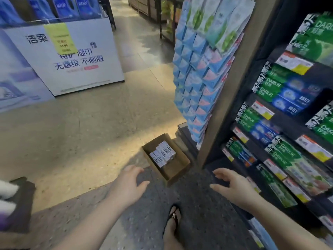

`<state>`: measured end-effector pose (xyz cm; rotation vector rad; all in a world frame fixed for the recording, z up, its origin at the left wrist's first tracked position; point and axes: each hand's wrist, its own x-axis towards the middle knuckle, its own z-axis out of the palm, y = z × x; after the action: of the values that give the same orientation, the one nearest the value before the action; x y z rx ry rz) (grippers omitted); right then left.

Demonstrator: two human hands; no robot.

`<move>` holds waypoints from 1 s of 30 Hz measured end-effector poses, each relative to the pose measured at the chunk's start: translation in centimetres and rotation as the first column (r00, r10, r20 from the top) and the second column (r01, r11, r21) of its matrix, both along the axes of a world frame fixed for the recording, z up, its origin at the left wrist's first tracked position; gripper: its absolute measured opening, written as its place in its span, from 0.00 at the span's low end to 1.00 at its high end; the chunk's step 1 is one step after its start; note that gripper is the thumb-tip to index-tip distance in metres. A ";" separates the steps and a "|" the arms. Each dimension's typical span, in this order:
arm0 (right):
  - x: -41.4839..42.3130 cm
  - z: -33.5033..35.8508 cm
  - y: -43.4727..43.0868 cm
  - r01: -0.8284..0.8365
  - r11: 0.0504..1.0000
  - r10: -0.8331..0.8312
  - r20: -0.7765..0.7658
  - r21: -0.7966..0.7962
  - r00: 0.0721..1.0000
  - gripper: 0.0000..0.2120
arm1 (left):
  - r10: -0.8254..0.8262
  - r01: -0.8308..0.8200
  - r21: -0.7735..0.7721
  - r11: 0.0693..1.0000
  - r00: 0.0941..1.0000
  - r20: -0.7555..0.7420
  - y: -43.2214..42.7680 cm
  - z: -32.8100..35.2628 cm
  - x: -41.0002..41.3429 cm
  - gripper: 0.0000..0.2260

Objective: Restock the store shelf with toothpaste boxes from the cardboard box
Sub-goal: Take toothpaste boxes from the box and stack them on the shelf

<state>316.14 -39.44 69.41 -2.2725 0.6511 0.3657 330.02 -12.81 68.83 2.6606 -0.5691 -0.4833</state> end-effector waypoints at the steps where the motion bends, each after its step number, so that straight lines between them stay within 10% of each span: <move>1: 1.9 -0.9 -0.4 0.005 1.000 -0.005 -0.007 0.022 1.000 0.23 | -0.003 0.003 0.023 1.000 1.000 -0.011 -0.2 -0.4 2.1 0.20; 14: 25.9 -6.6 -4.8 0.060 0.993 -0.051 -0.095 0.103 0.994 0.20 | -0.067 0.113 0.206 0.972 0.974 -0.217 -5.4 -6.1 25.4 0.24; 30: 42.4 -23.1 -2.4 0.534 0.842 -0.508 -0.216 0.079 0.834 0.15 | -0.462 0.591 0.214 0.777 0.768 -0.443 -12.7 -22.0 53.4 0.25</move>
<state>358.54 -41.85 46.27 -1.8432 1.2693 0.3408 383.39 -25.50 46.85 2.5687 -1.2318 -1.3316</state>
